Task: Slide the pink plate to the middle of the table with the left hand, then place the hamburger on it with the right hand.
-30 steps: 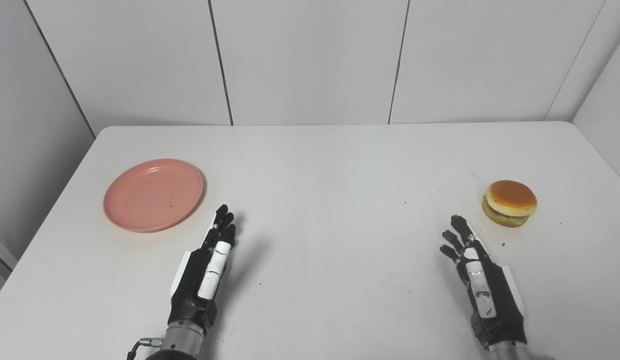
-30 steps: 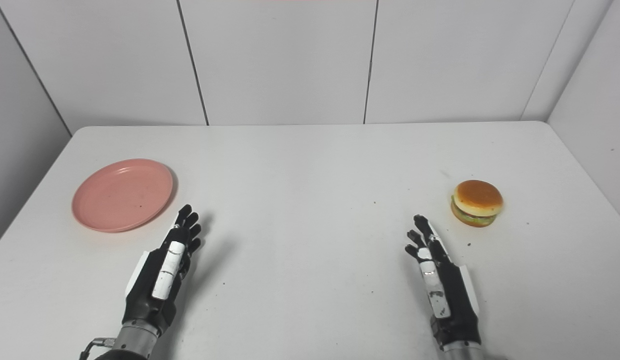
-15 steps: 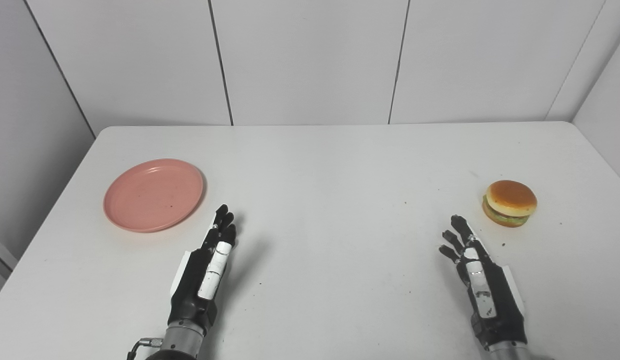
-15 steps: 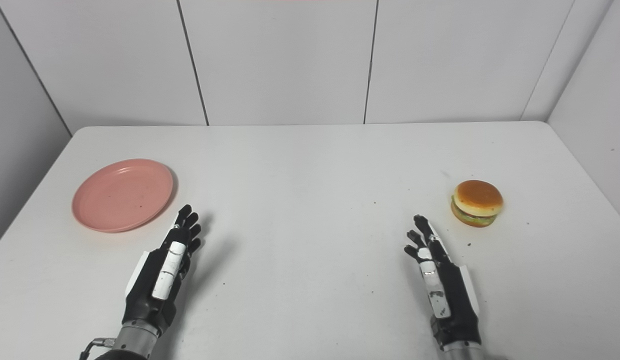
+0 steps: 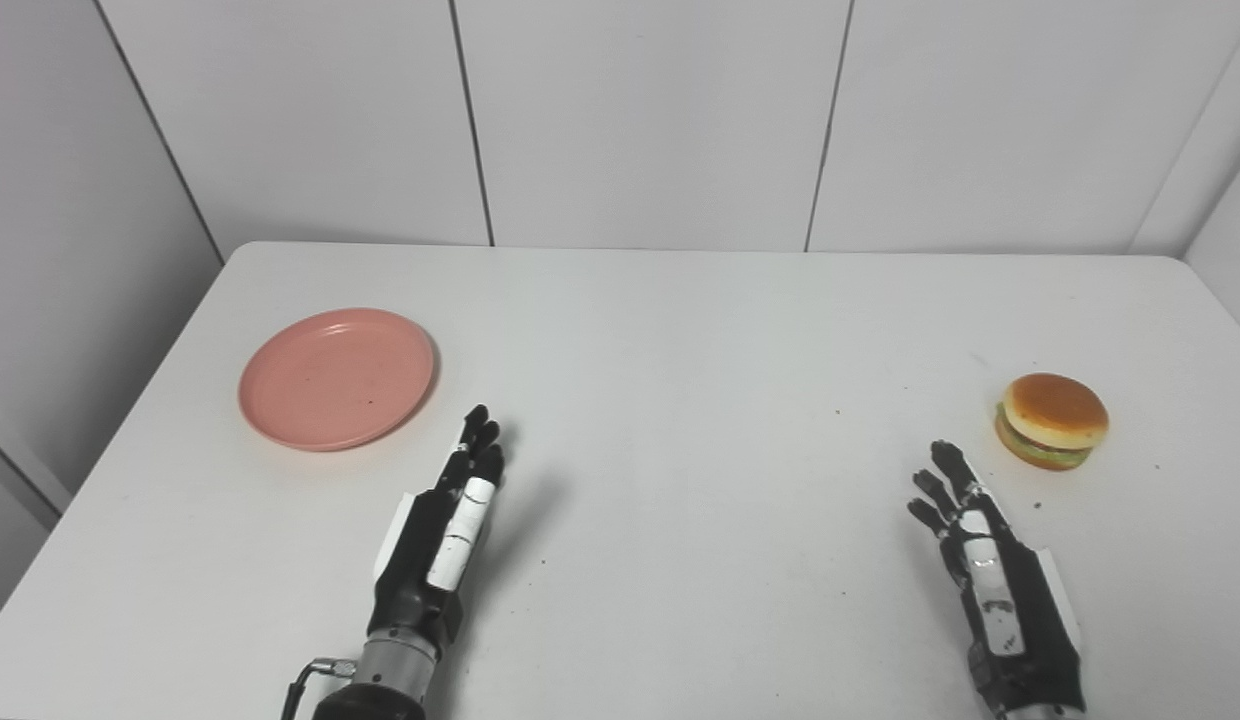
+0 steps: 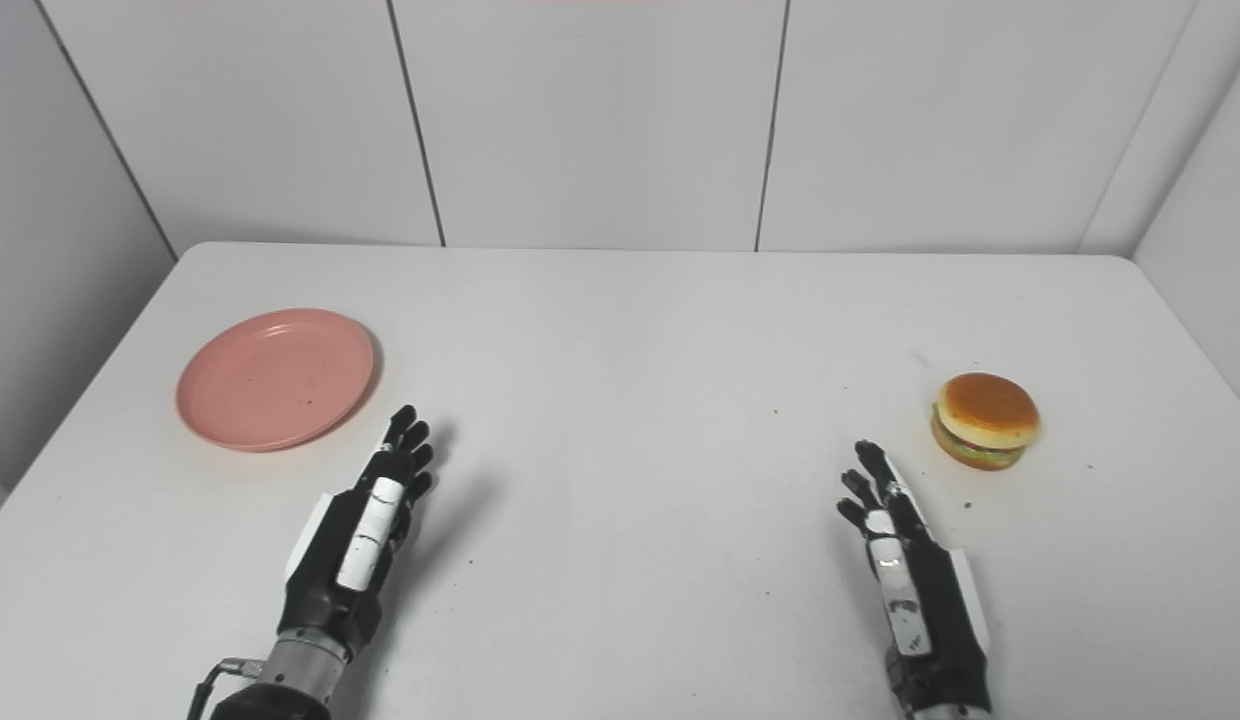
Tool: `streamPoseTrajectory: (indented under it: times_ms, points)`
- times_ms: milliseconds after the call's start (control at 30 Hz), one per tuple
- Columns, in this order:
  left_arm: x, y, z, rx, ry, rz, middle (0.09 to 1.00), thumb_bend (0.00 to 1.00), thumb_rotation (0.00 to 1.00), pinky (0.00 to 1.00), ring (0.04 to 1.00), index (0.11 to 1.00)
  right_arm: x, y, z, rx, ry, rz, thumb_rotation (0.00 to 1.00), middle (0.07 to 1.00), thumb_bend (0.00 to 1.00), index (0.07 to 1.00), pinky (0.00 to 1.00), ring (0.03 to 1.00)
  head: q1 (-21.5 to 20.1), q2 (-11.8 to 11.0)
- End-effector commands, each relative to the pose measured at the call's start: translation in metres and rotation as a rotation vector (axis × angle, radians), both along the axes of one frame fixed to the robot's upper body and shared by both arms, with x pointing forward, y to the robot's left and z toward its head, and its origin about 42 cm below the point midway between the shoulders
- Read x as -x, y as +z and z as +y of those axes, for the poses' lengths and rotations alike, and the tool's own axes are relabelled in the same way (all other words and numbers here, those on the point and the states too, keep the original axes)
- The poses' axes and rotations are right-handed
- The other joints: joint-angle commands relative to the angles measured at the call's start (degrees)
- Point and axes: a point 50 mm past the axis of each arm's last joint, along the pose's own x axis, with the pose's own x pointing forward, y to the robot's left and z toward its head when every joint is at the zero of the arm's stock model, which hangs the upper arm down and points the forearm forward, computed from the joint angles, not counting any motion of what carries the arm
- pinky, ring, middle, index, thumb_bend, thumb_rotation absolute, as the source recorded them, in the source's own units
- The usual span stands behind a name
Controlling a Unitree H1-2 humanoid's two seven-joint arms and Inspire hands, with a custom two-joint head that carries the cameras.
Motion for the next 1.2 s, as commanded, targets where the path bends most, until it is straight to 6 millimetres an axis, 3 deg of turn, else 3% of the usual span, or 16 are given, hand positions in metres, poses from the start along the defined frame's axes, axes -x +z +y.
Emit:
streamPoseTrajectory:
  times_ms: [0,200,367,633,833,1167]
  points:
    - [0.03,-0.018,0.001,-0.013,0.03,0.041,1.0,0.76,0.86,1.0,1.0,1.0,0.0,-0.012,-0.013,0.0,-0.016,0.025,0.93,0.972,0.84,0.916,0.93,0.942,1.0,-0.7]
    - [0.025,-0.027,-0.013,-0.027,0.037,0.027,1.0,0.74,0.86,1.0,1.0,1.0,-0.005,-0.023,-0.027,-0.001,-0.016,0.03,0.95,0.975,0.81,0.92,0.94,0.948,4.0,-3.8]
    - [0.024,-0.032,-0.022,-0.058,0.051,0.029,1.0,0.79,0.89,1.0,1.0,1.0,-0.008,-0.03,-0.033,-0.005,-0.014,0.031,0.96,0.976,0.81,0.914,0.96,0.952,5.9,-5.5]
    - [0.022,-0.04,-0.024,-0.07,0.05,0.027,1.0,0.77,0.9,1.0,1.0,1.0,-0.011,-0.039,-0.034,-0.01,-0.004,0.041,0.97,0.985,0.8,0.927,0.99,0.963,6.3,-8.2]
    - [0.021,-0.045,-0.021,-0.08,0.052,0.031,1.0,0.79,0.9,1.0,1.0,1.0,-0.013,-0.042,-0.031,-0.002,0.006,0.044,0.98,0.978,0.8,0.925,0.98,0.948,6.1,-8.7]
    - [0.022,-0.046,-0.018,-0.064,0.055,0.033,1.0,0.76,0.89,1.0,1.0,1.0,-0.012,-0.04,-0.027,-0.008,0.01,0.05,0.97,0.972,0.79,0.941,0.96,0.938,5.2,-7.6]
